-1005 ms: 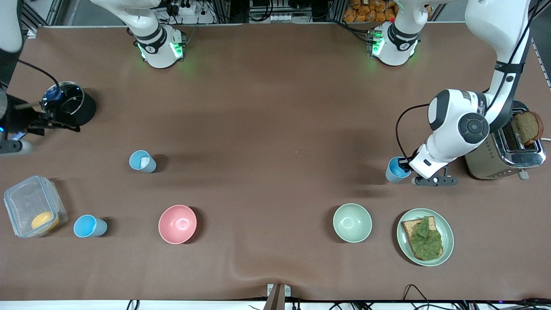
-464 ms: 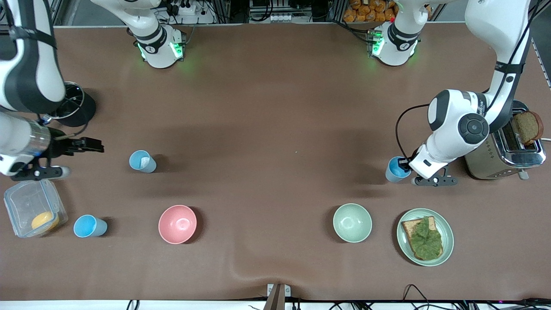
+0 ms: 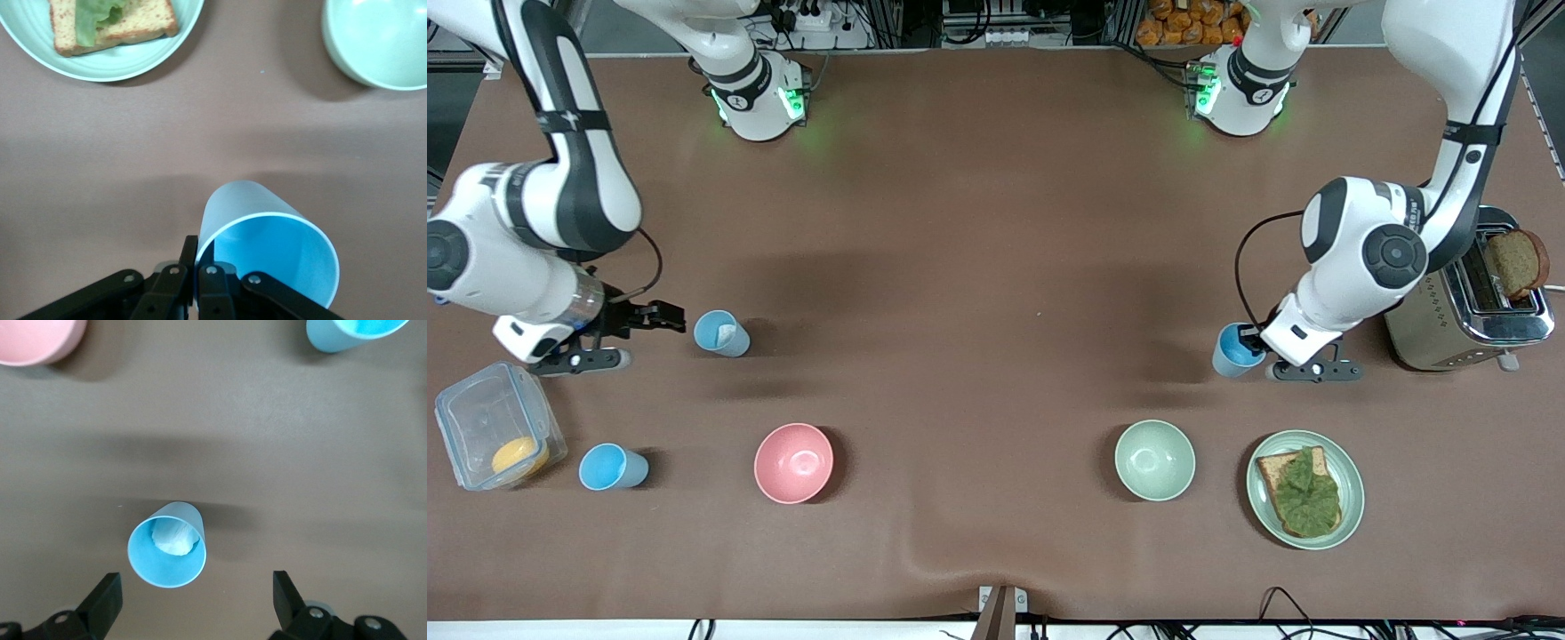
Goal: Stack blue cups with both arms
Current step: 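Grasp the blue cup near the pink bowl with the right gripper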
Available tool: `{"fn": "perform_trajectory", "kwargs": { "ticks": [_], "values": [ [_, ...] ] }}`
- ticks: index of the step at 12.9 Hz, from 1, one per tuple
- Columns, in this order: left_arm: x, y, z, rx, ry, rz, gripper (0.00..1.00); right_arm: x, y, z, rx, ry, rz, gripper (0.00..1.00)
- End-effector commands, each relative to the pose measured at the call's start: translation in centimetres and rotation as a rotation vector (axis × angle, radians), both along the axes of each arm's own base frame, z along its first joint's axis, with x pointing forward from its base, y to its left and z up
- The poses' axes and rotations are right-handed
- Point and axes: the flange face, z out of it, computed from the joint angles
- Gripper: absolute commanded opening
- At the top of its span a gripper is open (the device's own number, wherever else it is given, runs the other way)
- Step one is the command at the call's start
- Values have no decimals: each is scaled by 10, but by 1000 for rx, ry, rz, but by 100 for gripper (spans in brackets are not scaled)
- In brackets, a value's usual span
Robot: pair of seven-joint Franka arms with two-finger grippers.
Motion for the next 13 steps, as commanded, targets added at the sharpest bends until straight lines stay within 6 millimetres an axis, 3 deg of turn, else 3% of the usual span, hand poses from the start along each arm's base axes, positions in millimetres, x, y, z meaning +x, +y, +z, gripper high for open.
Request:
{"fn": "perform_trajectory", "kwargs": {
  "ticks": [1,5,7,13],
  "values": [
    [-7,-19,10,-2,5,28,0,-4,-11,-28,0,-36,22,100],
    [-8,-21,-6,-2,32,25,0,-3,-36,-73,4,-47,35,100],
    [-8,-22,-9,-2,36,25,0,-4,-36,-86,9,-32,44,100],
    [-9,-21,-11,-1,40,24,0,-16,-23,-88,23,19,39,100]
  ]
}}
